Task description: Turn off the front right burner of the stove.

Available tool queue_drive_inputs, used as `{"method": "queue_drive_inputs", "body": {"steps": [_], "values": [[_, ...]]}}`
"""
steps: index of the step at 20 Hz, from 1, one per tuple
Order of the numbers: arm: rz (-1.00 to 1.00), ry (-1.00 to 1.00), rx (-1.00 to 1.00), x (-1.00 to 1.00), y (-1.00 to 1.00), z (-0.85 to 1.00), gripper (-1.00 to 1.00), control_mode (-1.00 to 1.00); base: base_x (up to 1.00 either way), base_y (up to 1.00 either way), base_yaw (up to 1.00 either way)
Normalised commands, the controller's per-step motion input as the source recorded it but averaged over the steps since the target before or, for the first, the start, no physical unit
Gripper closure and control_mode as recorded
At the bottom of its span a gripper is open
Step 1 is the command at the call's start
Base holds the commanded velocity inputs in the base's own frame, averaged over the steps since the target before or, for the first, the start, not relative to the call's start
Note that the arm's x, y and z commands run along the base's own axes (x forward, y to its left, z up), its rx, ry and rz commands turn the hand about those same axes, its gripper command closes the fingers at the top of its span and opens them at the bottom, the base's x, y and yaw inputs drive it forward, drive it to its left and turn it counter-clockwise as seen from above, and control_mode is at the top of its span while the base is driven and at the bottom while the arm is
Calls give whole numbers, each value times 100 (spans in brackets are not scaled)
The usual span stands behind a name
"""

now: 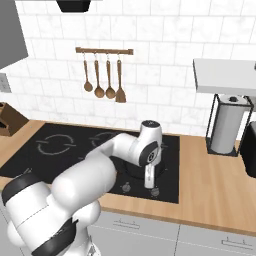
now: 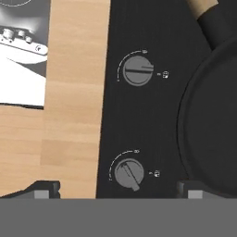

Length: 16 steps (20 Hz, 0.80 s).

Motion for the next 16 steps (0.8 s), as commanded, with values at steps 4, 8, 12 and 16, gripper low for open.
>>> {"method": "queue_drive_inputs", "body": {"steps": [4, 8, 12, 16], "values": [[15, 0, 0, 0, 0, -3, -100, -100, 0, 0, 0], [7, 0, 0, 0, 0, -3, -100, -100, 0, 0, 0], [0, 0, 0, 0, 0, 0, -100, -100, 0, 0, 0], [0, 0, 0, 0, -1, -6, -100, -100, 0, 0, 0]]}}
